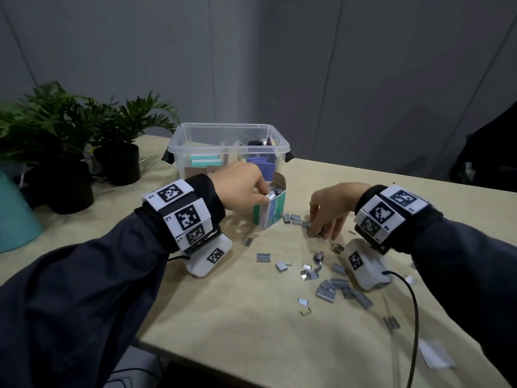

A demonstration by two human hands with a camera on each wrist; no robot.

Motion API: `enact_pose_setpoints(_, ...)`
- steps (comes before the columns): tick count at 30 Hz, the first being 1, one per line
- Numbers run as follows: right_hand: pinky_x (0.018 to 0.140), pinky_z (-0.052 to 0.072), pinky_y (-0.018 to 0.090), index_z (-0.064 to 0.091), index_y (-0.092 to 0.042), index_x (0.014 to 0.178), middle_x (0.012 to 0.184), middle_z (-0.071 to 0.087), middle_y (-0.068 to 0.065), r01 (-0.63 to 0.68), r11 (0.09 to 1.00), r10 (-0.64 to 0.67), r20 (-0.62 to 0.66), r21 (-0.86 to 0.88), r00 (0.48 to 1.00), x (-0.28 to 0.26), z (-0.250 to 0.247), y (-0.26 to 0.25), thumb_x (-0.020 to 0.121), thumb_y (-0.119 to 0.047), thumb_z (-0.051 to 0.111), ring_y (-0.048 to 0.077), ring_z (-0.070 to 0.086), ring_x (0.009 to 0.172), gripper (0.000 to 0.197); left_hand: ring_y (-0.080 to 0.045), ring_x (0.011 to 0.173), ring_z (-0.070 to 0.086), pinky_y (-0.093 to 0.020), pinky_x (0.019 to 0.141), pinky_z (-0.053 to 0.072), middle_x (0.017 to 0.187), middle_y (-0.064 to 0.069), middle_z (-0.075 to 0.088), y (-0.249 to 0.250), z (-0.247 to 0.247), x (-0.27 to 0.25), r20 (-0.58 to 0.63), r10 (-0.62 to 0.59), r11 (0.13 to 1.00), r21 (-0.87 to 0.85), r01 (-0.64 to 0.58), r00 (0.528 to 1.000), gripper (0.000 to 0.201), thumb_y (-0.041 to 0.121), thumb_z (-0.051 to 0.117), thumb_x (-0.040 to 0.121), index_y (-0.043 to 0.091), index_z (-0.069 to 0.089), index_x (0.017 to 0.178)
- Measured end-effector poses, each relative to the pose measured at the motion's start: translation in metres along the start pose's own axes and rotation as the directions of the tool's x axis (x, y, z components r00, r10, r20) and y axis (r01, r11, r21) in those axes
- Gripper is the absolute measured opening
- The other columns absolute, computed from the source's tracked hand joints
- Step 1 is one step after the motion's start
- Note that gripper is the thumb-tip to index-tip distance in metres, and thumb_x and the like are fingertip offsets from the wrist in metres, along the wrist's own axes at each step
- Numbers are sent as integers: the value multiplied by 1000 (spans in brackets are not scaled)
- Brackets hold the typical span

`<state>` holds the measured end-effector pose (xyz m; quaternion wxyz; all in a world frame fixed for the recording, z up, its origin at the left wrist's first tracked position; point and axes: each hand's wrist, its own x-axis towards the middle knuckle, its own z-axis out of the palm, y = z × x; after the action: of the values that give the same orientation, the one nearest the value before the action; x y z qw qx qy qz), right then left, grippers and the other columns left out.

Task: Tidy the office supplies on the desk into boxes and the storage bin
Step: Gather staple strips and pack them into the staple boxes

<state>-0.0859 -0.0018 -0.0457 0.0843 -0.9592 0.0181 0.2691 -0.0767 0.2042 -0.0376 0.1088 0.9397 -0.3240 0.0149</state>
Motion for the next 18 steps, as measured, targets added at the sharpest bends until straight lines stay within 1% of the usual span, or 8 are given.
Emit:
enact_pose_setpoints(3,65,60,26,70,3,102,72,73,7,24,1000,-24,-9,2,1000,4,-2,-4,82,-10,76,17,70,64,24,-19,97,58,-34,86,47,107,5,71,-3,1,-3,-3,8,1000,-15,-8,1000,25,31,62,91,22,74,112)
enact_pose_setpoints(6,56,57,22,69,-1,101,75,73,5,73,997,-68,-152,28,986,8,-9,-8,81,-7,75,15,72,71,22,-10,99,56,-27,85,45,118,3,65,-3,1,-5,-83,-71,990,-128,60,994,48,37,73,83,16,64,126)
enact_pose_setpoints(7,56,58,23,66,-3,105,81,74,6,89,995,-79,-185,47,980,9,-10,-9,81,-10,76,16,72,74,27,-12,100,57,-29,87,47,117,0,64,-3,1,-5,-121,-110,984,-155,91,986,55,39,76,80,14,62,127)
enact_pose_setpoints(9,67,61,29,58,-10,114,94,73,8,88,995,-81,-146,47,986,12,-8,-14,80,-24,80,20,73,87,42,-20,101,59,-37,88,49,109,-6,64,-4,-2,-5,-158,-183,975,-158,159,970,57,45,78,75,10,62,118)
enact_pose_setpoints(11,79,61,37,56,-8,118,102,72,12,70,997,-69,-58,20,996,16,-3,-17,82,-34,78,27,71,96,49,-23,101,59,-37,86,50,102,-4,60,-3,-5,-5,-84,-241,964,-132,229,967,62,50,76,75,12,56,119)
enact_pose_setpoints(13,79,60,37,59,0,118,101,73,15,72,996,-70,-37,47,997,21,0,-19,88,-28,73,29,72,94,43,-23,96,62,-37,77,55,100,-1,57,-1,-5,-3,21,-275,946,-169,275,961,67,52,74,76,12,53,125)
enact_pose_setpoints(15,77,60,34,63,2,115,98,74,16,62,997,-60,-54,51,997,22,1,-19,89,-22,71,29,73,91,35,-23,83,66,-35,65,58,95,-1,57,1,-3,0,63,-288,920,-258,295,955,59,50,73,78,12,56,121)
enact_pose_setpoints(18,70,59,26,70,0,105,86,76,8,63,998,-65,-114,-25,991,17,0,-19,86,-25,74,22,74,86,31,-20,77,63,-34,64,58,94,-1,60,1,1,6,26,-274,905,-330,267,961,40,38,71,84,13,62,115)
